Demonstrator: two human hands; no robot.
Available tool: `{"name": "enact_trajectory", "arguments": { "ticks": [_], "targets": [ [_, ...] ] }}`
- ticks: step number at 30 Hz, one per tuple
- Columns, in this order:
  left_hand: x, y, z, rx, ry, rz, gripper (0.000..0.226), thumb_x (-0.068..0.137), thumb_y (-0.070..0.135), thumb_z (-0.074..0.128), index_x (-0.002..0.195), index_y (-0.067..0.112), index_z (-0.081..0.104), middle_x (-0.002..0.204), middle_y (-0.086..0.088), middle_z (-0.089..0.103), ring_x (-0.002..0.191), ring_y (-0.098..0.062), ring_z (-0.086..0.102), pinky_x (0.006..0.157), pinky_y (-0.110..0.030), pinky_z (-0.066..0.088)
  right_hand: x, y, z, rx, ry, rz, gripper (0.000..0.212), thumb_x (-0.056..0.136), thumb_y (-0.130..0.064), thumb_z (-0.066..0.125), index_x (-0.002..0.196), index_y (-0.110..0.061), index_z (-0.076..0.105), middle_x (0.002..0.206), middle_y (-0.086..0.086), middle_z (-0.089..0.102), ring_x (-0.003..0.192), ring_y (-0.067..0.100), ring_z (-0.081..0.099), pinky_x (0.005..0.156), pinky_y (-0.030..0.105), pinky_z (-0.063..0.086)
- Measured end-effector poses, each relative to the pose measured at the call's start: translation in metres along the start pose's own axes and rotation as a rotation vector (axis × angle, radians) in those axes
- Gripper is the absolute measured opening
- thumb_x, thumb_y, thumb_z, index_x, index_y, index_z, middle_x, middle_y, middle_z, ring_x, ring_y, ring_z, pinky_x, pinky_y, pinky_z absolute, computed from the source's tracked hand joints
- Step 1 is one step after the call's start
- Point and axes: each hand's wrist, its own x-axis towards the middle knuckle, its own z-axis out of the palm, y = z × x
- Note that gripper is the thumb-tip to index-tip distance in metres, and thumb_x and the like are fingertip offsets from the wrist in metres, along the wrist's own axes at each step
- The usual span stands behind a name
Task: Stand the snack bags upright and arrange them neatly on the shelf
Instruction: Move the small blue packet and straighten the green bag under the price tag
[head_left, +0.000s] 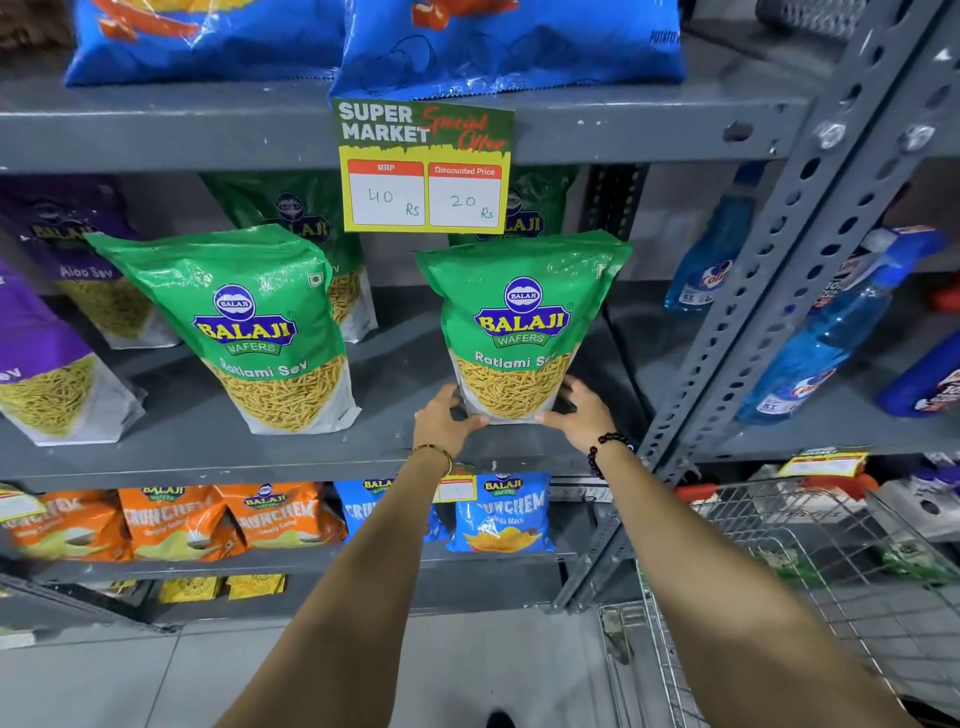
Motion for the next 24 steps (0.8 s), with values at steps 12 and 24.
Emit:
{"name": "enact_trajectory", "arguments": {
  "ticks": [12,24],
  "targets": [
    [-0.0035,0.0012,-0.0031,0.002,-0.003,-0.013,0.054,0.079,0.017,0.072,0.127,0.008,0.048,0.128,-0.012,0.062,0.117,-0.029,0.057,0.104,-0.043,0.041,-0.0038,-0.0005,0.0006,0.033,0.0,-0.001,0.075,0.073,-0.009,0.075,0.139,-0.013,0.039,0.142,0.009,0.05,0.132,0.023,0.044,0.111,0.041,0.034],
    [-0.0025,-0.0016,-0.0027,0.007,-0.004,-0.015,0.054,0.079,0.019,0.071,0.127,0.009,0.049,0.128,-0.012,0.062,0.117,-0.03,0.056,0.103,-0.043,0.042,-0.0031,-0.0004,0.0002,0.0,-0.001,-0.018,0.073,0.074,-0.01,0.074,0.138,-0.014,0.04,0.139,0.008,0.053,0.131,0.023,0.046,0.108,0.039,0.034]
  ]
}}
